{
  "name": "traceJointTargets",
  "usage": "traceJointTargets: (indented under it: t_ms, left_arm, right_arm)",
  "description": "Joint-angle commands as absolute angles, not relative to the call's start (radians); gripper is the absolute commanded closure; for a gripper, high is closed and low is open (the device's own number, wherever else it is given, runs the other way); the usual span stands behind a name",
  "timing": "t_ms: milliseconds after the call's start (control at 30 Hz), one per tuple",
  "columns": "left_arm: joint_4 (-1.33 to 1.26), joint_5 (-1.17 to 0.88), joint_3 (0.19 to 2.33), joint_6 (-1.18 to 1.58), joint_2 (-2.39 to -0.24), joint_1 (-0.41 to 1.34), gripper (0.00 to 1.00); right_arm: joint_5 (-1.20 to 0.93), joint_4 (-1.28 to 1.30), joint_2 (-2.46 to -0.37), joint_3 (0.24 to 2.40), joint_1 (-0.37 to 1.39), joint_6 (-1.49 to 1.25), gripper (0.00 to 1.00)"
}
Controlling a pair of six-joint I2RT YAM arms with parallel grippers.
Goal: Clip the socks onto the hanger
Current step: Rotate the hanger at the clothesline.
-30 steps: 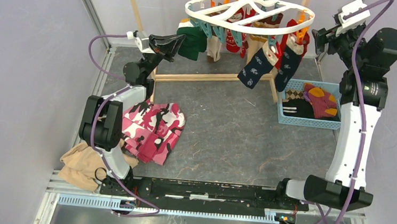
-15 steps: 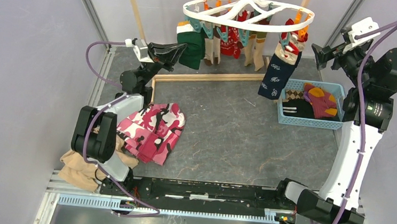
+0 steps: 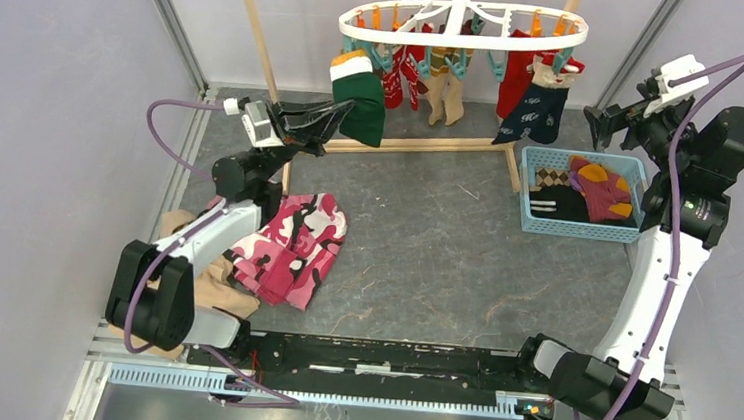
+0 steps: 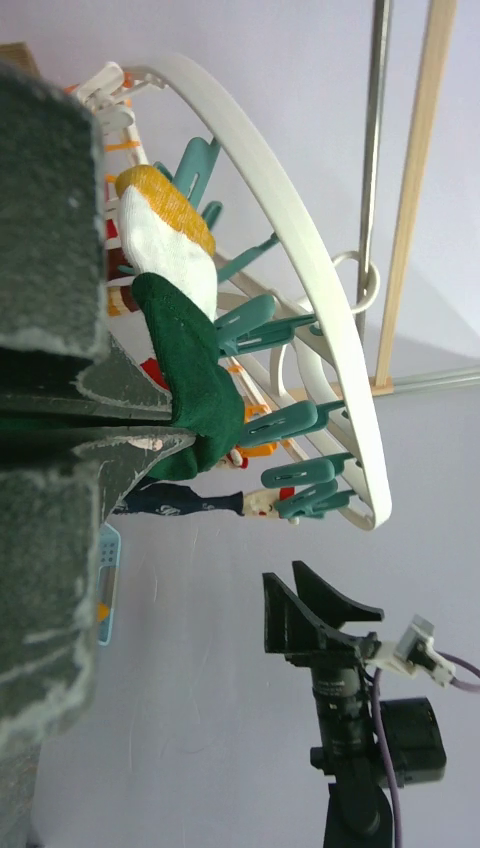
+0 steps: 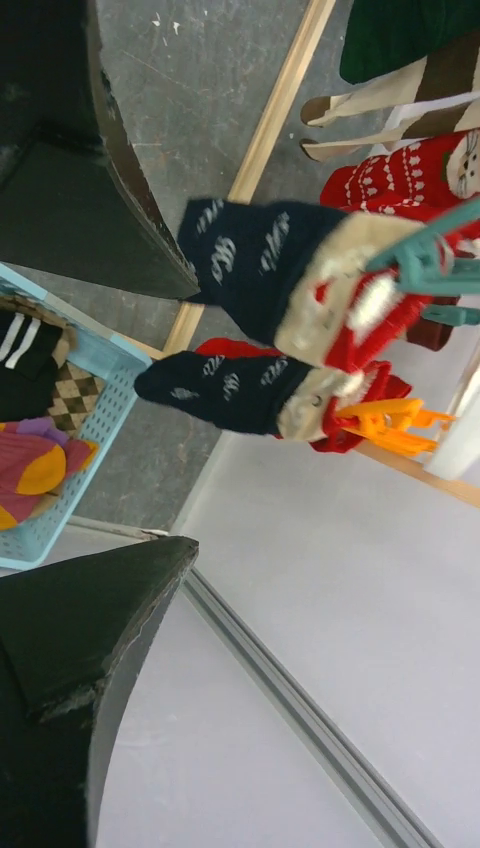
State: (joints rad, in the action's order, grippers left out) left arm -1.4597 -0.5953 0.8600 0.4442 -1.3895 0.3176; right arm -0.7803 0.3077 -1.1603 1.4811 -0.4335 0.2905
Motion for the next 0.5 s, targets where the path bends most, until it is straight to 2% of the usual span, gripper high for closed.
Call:
traceJointTargets:
  t_ms: [0, 467]
  left_arm:
    - [-1.431, -0.584, 0.838, 0.325, -1.302, 0.352, 0.98]
    - [-1.227, -0.555, 0.893, 0.2, -1.214, 0.383, 0.98]
  right_arm:
    - [-0.819, 0.278, -1.137, 1.438, -0.455, 0.285, 0.05]
    - [-0.889, 0.219, -1.177, 1.374, -0.468, 0.238, 0.05]
